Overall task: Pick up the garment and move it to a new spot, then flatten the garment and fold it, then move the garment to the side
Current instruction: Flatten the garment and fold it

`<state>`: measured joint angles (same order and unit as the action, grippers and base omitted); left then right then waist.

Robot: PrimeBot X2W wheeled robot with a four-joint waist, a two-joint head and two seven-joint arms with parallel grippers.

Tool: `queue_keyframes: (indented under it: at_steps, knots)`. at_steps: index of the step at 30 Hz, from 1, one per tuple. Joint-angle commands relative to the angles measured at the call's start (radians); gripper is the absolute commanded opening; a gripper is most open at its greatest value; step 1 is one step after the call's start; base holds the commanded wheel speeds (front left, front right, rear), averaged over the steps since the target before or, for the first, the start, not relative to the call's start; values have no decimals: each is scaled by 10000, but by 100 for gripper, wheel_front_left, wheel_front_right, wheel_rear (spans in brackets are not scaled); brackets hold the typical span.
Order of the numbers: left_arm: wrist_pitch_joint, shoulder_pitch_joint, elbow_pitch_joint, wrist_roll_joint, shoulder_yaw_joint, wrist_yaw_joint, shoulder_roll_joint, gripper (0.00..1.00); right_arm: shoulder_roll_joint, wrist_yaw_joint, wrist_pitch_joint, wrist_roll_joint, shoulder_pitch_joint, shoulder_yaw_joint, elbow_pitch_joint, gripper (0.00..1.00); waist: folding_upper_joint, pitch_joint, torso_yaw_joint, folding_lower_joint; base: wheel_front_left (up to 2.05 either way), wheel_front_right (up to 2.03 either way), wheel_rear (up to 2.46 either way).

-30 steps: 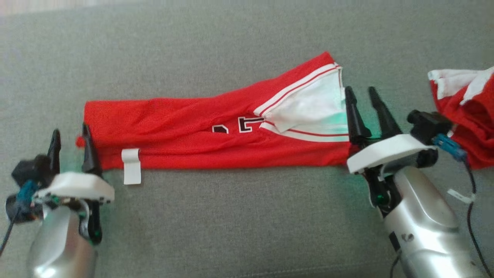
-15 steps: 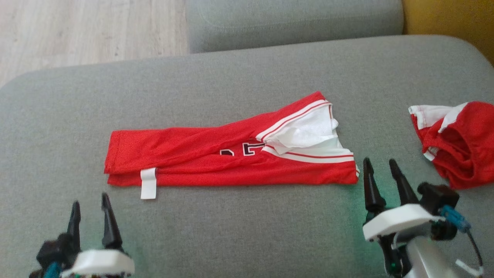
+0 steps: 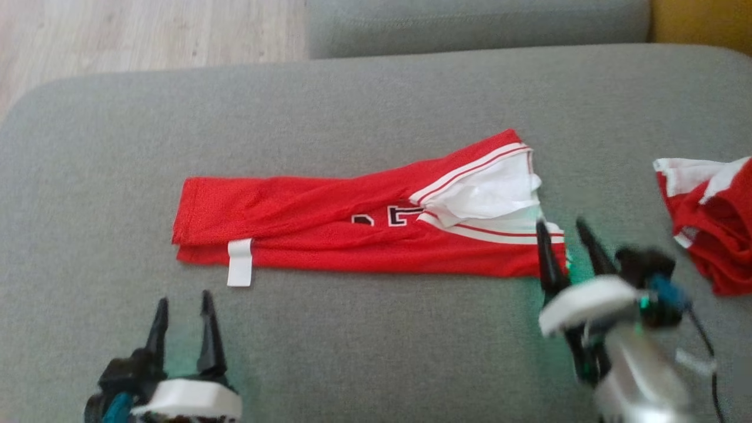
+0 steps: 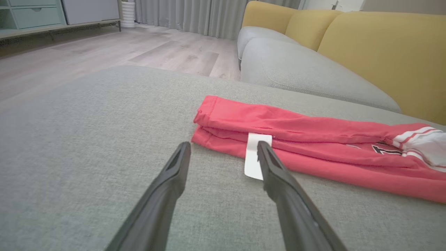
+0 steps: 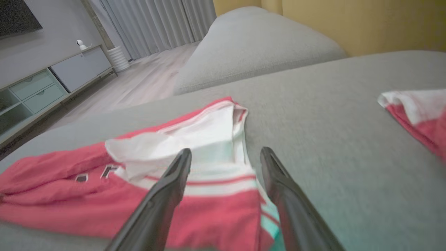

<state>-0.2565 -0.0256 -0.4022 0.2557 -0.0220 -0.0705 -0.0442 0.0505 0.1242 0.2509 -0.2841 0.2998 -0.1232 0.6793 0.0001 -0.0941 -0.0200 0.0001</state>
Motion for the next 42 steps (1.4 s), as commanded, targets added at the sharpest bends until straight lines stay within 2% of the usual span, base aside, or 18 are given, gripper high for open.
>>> queue_keyframes:
  at_steps: [1, 8, 14, 15, 16, 20, 23, 28, 33, 37, 42]
  knots:
    - [-53, -483, 250, 66, 161, 30, -62, 100, -2, 65, 108, 171, 809, -220, -109, 100, -1, -260, -224, -1, 0, 0, 0]
    - [-53, -1005, 53, 455, -568, -26, -61, 100, -2, 65, 69, 922, 2810, 626, 2728, 100, -1, -952, -906, -1, 0, 0, 0]
    - [-53, -1209, -34, 576, -784, 14, -61, 100, 15, 65, -93, 1692, 3258, 1571, 4883, 100, -1, -1158, -1212, -1, 0, 0, 0]
    - [-53, -1199, -24, 581, -749, 22, -61, 100, 9, 65, -121, 1658, 3225, 1595, 5118, 62, -1, -1163, -1191, -1, 0, 0, 0]
    - [-53, -1177, -21, 580, -710, 23, -61, 100, 5, 65, -133, 1465, 3192, 1534, 5297, 0, -1, -1155, -1168, -1, 0, 0, 0]
    - [-53, -1071, -110, 589, -613, 10, -61, 100, 1, 65, 3, 770, 3089, 1133, 5404, 0, -1, -1049, -918, -1, 0, 0, 0]
    - [-53, -1058, -128, 609, -666, -33, -61, 100, 160, 65, 91, 770, 3101, 1449, 5074, 0, -1, -918, -698, -1, 0, 0, 0]
    - [-53, -1032, -95, 768, -743, -2, -61, 100, 1019, 65, 104, 1145, 2939, 2403, 3446, 0, -1, -674, -393, -1, 0, 0, 0]
    - [-53, -889, -133, 844, -771, -7, -61, 100, 944, 65, 106, 1522, 2988, 2632, 2394, 0, -1, -480, -263, -1, 0, 0, 0]
    - [-53, -799, -225, 923, -947, -46, -61, 100, 345, 65, 107, 1175, 2999, 1795, 1367, 0, -1, -403, -377, -1, 0, 0, 0]
    - [-53, -838, -385, 1036, -1310, -84, -61, 100, 24, 65, 107, -210, 2786, -261, 688, 0, -1, -368, -965, -1, 0, 0, 0]
